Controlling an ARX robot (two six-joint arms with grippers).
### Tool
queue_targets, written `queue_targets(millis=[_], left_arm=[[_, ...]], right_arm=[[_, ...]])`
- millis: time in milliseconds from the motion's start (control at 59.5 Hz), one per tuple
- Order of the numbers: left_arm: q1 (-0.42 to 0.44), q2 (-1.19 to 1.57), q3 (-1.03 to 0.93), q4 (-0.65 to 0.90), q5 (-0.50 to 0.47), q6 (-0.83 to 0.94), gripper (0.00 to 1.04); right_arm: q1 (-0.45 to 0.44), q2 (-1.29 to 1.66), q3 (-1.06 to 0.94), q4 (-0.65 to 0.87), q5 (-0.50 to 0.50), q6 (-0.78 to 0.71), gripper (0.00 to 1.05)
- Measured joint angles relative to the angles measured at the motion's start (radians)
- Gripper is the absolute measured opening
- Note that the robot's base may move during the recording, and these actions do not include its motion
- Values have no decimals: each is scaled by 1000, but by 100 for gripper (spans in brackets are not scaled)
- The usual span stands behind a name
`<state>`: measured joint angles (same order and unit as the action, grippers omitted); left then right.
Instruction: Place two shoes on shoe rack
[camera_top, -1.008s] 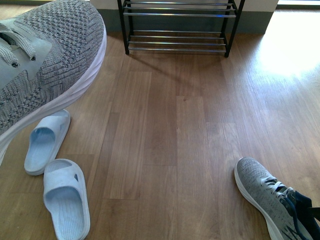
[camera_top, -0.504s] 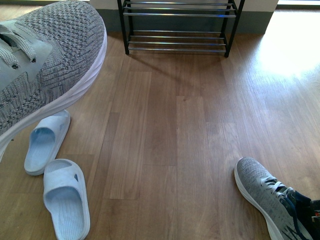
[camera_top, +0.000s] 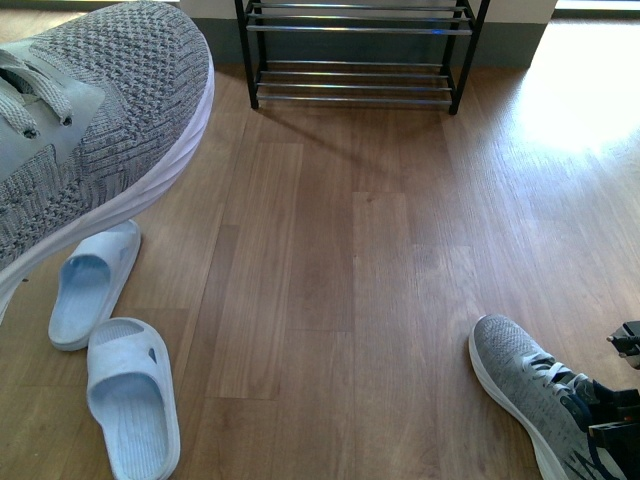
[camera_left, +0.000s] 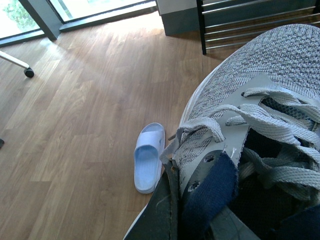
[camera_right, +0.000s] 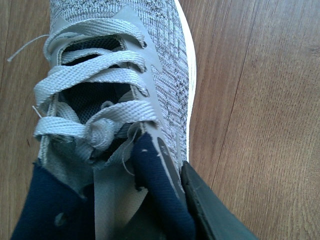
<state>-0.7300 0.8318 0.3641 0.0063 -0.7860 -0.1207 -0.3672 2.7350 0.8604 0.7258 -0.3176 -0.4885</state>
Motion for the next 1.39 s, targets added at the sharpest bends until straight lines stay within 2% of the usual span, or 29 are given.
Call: queue_targets(millis=[185, 336, 554, 890, 1092, 1159, 1394], left_arm=[[0, 0, 0, 0, 0, 0, 2], [0, 0, 0, 0, 0, 0, 2], [0, 0, 0, 0, 0, 0, 2], [0, 0, 0, 0, 0, 0, 2], [0, 0, 0, 0, 0, 0, 2], [0, 0, 0, 0, 0, 0, 2], [0, -1, 0, 0, -6, 0, 2]], right_arm=[[7, -100, -102, 8, -13, 26, 1], [-6, -324, -219, -26, -47, 33, 1], [-37, -766, -356, -158, -136, 36, 1], [-71, -1641, -492, -526, -317, 117, 1], [-123, -2255, -533, -813, -452, 151, 1], [-124, -2315, -527, -813, -480, 154, 1], [-126, -2312, -539, -819, -461, 156, 1]])
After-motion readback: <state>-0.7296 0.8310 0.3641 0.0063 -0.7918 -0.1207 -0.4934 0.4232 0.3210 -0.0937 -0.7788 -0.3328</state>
